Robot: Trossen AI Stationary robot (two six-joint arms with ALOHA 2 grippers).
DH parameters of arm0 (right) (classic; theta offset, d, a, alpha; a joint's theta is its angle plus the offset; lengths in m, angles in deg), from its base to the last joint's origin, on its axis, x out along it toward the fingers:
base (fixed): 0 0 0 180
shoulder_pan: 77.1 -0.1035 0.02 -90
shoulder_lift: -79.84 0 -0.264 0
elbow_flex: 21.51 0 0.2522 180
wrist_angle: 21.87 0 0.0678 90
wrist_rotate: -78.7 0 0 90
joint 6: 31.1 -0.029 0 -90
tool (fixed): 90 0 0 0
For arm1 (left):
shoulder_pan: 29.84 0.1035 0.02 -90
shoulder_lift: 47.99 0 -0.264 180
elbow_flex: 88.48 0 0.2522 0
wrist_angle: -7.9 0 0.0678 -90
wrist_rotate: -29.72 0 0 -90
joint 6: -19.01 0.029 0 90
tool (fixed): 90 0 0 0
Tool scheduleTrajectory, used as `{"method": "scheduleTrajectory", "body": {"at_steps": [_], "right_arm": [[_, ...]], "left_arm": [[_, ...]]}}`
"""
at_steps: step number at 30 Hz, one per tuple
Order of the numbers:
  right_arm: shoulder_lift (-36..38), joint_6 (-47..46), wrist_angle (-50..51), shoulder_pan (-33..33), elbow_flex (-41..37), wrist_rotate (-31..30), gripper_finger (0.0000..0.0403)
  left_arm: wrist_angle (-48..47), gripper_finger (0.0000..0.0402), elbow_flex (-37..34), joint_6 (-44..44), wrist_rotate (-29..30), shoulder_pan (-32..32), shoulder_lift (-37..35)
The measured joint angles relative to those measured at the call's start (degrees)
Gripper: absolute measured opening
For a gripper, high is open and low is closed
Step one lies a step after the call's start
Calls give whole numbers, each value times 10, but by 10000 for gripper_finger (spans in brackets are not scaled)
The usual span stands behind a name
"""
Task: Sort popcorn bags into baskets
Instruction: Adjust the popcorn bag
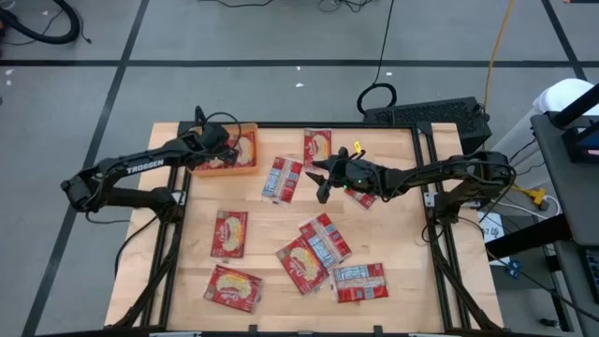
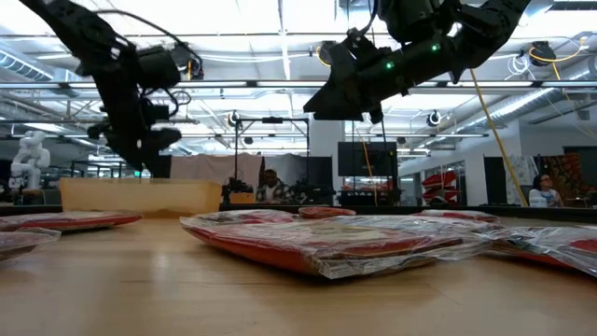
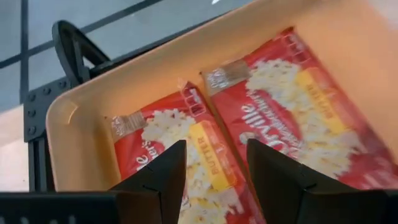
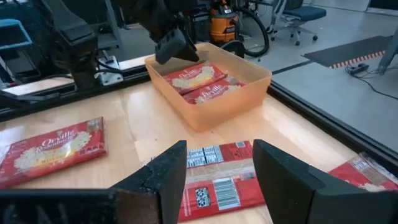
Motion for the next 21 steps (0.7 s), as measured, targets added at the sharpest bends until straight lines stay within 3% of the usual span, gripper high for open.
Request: {"method": "scheduleTrajectory", "body": {"at_steps": [12,21], "right_arm": [[-1,43,42,0,0,-5,178],[-1,117,41,0,0,-3,178]], "left_arm": [[28,172,-16,-13,2,55,114],[22,164,-8,-39,-9,81,123]]}}
